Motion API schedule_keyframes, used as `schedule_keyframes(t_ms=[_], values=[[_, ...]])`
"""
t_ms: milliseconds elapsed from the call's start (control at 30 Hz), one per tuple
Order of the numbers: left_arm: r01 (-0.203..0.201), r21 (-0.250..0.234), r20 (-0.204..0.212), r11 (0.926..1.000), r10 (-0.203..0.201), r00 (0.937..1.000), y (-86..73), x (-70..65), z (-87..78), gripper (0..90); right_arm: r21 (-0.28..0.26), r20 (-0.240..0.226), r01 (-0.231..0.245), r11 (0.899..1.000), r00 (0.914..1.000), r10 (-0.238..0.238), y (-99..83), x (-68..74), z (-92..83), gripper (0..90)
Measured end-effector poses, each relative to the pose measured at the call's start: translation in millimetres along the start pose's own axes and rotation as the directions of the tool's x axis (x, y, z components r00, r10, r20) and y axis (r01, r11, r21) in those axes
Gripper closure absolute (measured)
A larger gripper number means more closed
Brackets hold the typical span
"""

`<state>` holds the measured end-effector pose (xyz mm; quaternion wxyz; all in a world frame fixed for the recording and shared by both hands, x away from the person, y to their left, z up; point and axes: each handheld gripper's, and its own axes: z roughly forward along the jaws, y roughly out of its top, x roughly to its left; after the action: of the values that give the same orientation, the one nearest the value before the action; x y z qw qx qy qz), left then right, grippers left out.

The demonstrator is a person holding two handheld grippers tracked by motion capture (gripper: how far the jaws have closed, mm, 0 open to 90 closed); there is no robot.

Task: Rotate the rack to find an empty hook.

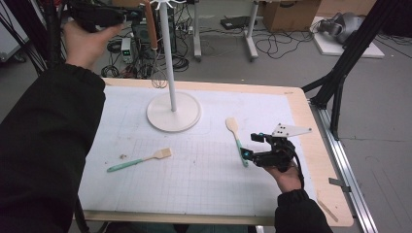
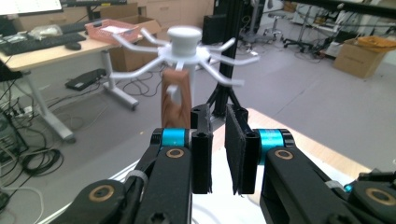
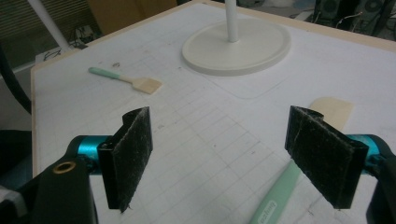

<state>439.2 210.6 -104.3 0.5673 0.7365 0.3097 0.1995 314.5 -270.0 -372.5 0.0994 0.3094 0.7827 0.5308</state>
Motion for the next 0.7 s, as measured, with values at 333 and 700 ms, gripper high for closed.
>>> schedule_keyframes(t_ms=[333, 700], values=[[0.009, 0.016, -0.004, 0.9998, -0.009, 1.0, -19.4, 3.3, -14.0, 77.5, -0.004, 0.002, 0.009, 1.0, 1.0, -0.009, 0.0, 1.2, 1.1, 21.8], [-0.004, 0.029, 0.002, 0.9996, 0.004, 1.0, -33.3, -1.4, -19.9, 74.8, 0.002, -0.003, 0.001, 1.0, 1.0, -0.001, -0.3, 3.0, 1.3, 21.8]])
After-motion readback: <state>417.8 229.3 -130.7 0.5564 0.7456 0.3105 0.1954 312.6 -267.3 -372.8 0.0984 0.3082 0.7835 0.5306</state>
